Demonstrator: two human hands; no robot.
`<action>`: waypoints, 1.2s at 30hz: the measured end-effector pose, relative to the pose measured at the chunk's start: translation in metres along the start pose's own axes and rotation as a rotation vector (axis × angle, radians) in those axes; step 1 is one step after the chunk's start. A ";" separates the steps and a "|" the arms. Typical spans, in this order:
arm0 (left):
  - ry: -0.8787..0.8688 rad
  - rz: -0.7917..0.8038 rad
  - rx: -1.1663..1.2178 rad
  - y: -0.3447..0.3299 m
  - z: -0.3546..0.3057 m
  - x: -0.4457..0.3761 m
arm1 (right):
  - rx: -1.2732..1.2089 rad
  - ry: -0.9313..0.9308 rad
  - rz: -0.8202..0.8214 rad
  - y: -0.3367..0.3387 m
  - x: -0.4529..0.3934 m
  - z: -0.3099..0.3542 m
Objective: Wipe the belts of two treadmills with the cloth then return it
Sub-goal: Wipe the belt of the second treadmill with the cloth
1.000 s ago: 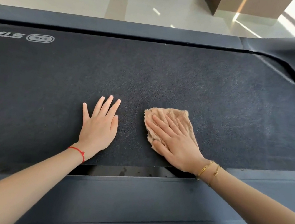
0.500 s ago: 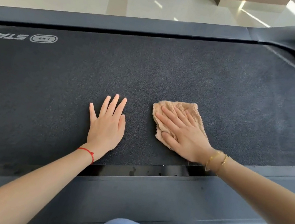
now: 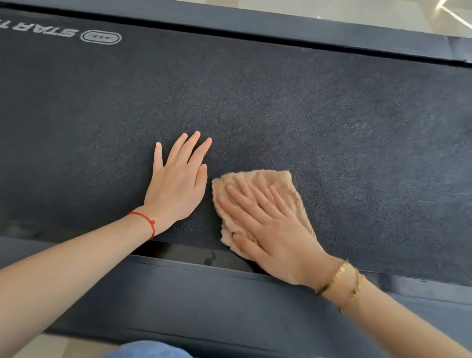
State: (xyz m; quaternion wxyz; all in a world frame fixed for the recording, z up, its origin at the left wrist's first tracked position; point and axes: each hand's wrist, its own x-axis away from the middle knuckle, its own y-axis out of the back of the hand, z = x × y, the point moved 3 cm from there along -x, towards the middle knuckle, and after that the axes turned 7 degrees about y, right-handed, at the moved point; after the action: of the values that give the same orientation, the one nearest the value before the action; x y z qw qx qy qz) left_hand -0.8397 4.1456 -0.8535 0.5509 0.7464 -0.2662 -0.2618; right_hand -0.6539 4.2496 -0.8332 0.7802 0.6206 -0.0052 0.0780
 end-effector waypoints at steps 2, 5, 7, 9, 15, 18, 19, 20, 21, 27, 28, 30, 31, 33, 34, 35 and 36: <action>-0.001 0.002 -0.007 0.001 -0.001 -0.001 | 0.015 0.082 0.037 0.004 0.019 -0.007; 0.011 0.009 -0.023 0.002 -0.002 0.000 | 0.033 0.232 0.117 0.010 0.034 -0.020; 0.015 0.008 -0.024 0.002 -0.004 -0.001 | 0.015 0.285 0.154 0.011 0.030 -0.022; 0.016 0.014 -0.023 0.001 -0.005 -0.001 | 0.034 0.329 0.144 0.010 0.018 -0.016; -0.002 0.003 0.005 0.005 -0.001 -0.003 | 0.087 0.203 0.081 -0.007 -0.020 0.021; -0.002 0.016 0.010 0.006 0.000 -0.002 | 0.015 0.155 0.052 -0.005 -0.012 0.018; -0.001 0.024 0.014 0.006 0.000 -0.002 | -0.006 0.140 0.044 -0.003 -0.004 0.012; -0.002 0.029 0.014 0.006 0.000 -0.001 | -0.014 0.119 0.037 -0.002 0.005 0.004; -0.001 0.031 0.013 0.006 0.000 -0.001 | -0.013 0.089 0.032 0.000 0.016 -0.006; 0.012 0.036 -0.003 0.004 -0.001 -0.001 | -0.072 -0.140 -0.018 0.012 0.062 -0.065; 0.010 0.035 -0.006 0.004 -0.001 -0.001 | -0.067 -0.169 -0.043 0.012 0.057 -0.069; 0.005 0.042 -0.008 0.004 -0.001 -0.001 | -0.051 -0.249 -0.097 0.013 0.037 -0.074; -0.001 0.050 -0.009 0.004 -0.001 -0.001 | -0.044 -0.294 -0.116 0.013 0.025 -0.075; -0.008 0.059 -0.012 0.005 0.001 0.001 | -0.043 -0.340 -0.133 0.013 -0.001 -0.070; -0.009 0.058 -0.017 0.006 0.004 0.003 | -0.049 -0.331 -0.129 0.012 -0.013 -0.063; -0.007 0.053 -0.023 0.008 0.007 0.006 | -0.052 -0.300 -0.121 0.010 -0.023 -0.052; 0.001 0.048 -0.027 0.010 0.011 0.009 | -0.050 -0.251 -0.116 0.007 -0.031 -0.039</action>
State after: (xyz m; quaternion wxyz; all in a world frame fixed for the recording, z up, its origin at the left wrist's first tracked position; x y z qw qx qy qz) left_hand -0.8423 4.1293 -0.8475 0.5673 0.7323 -0.2802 -0.2517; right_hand -0.6884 4.2854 -0.8384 0.7920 0.6049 -0.0688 -0.0455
